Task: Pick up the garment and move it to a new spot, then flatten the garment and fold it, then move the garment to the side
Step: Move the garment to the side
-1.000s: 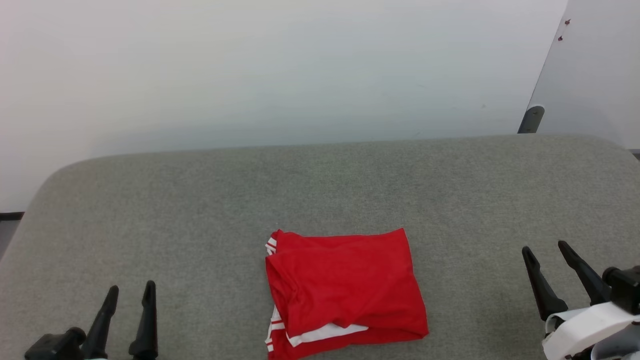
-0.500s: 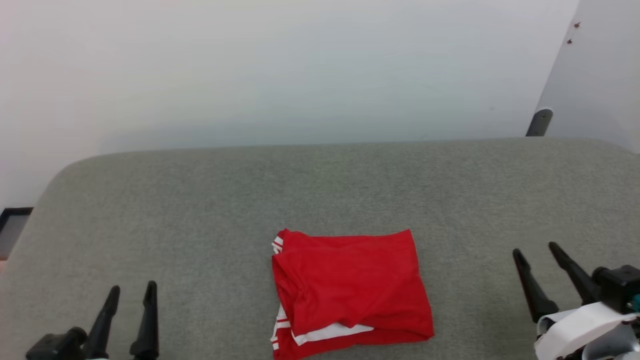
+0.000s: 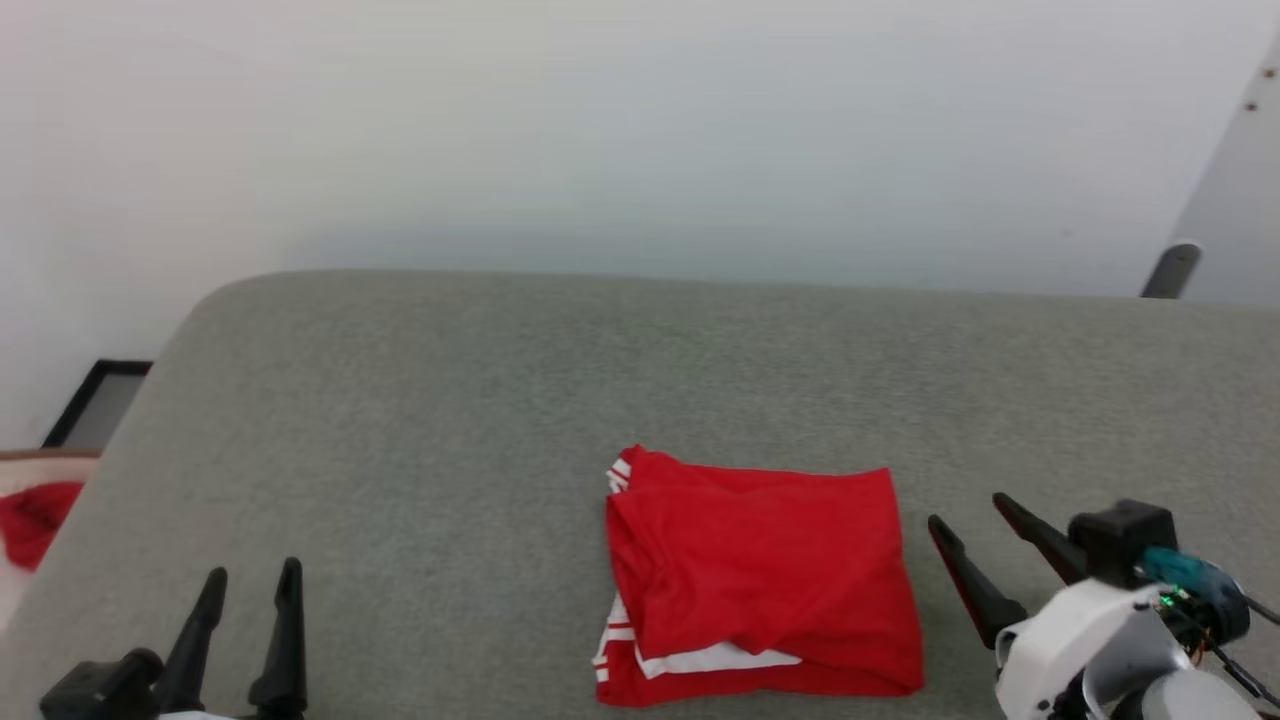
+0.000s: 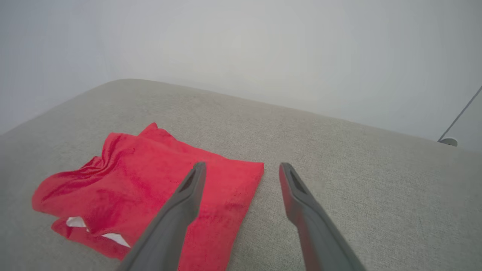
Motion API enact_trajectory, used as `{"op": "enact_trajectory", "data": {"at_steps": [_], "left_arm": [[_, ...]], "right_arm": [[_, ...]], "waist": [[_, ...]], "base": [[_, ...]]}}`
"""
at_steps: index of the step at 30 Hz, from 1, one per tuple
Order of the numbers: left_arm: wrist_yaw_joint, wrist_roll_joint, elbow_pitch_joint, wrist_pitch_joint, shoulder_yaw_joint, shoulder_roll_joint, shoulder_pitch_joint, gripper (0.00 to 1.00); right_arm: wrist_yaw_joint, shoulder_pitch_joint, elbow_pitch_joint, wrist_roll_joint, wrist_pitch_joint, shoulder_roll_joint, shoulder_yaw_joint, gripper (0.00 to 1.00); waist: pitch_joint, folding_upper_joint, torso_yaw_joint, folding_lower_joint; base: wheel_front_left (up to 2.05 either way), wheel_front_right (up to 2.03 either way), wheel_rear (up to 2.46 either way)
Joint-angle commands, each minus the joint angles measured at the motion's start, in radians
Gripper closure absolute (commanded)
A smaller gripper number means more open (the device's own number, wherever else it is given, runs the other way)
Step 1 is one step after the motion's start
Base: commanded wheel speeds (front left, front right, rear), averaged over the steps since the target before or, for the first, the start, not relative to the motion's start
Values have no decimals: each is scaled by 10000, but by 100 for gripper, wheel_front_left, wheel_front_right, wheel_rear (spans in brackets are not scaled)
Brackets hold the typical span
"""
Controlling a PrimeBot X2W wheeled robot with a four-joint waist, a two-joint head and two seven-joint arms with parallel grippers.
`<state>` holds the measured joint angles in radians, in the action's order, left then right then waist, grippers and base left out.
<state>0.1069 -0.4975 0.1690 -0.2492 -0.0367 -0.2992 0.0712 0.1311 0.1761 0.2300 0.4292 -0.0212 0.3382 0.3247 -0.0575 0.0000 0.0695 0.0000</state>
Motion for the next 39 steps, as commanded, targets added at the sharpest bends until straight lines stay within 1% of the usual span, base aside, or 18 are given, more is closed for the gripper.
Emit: {"op": "enact_trajectory", "data": {"at_steps": [1,4,9,16,17,23,30,32,33,34,36,39], "left_arm": [[13,-21,-31,20,48,-8,-15,0],[10,-33,-4,42,133,35,-62,0],[16,-8,56,69,313,105,-168,0],[47,-74,145,63,533,224,-427,0],[47,-74,145,63,533,224,-427,0],[71,-120,271,15,726,336,-860,0],[135,-135,533,-46,954,469,-1352,0],[152,-154,616,-68,998,495,-1443,0],[152,-161,653,-70,1006,502,-1483,0],[152,-171,689,-84,1007,510,-1505,0],[161,-194,760,-105,1000,530,-1522,0],[176,-227,837,-126,954,544,-1538,0]], "right_arm": [[-8,240,188,86,-276,-11,29,0],[-8,497,480,54,-869,-26,68,0],[-8,810,1005,67,-2180,-101,-112,0],[-8,1065,1318,87,-3884,-207,-452,0],[-8,1065,1318,87,-3884,-207,-452,0],[-8,1367,1631,149,-5102,-369,-390,0],[-8,1994,2365,203,-5714,-659,-365,0],[-8,2124,2652,188,-5939,-662,-156,0],[-8,2172,2719,267,-6012,-663,-4,62],[-8,2211,2779,352,-6061,-664,103,100],[-3,2302,2824,488,-6193,-545,397,100],[-8,2513,2822,729,-6107,-297,461,100]], "waist": [[85,0,326,0],[154,0,542,0],[299,0,826,0],[758,0,1100,0],[758,0,1100,0],[1350,0,1293,0],[1859,0,1499,0],[1921,0,1537,0],[1942,0,1551,0],[1953,0,1559,0],[1971,0,1563,0],[1959,0,1534,0]], "base": [[0,0,0],[0,0,0],[0,0,0],[0,0,0],[0,0,0],[0,0,0],[0,0,0],[0,0,0],[0,0,0],[0,0,0],[0,0,0],[0,0,0]]}}
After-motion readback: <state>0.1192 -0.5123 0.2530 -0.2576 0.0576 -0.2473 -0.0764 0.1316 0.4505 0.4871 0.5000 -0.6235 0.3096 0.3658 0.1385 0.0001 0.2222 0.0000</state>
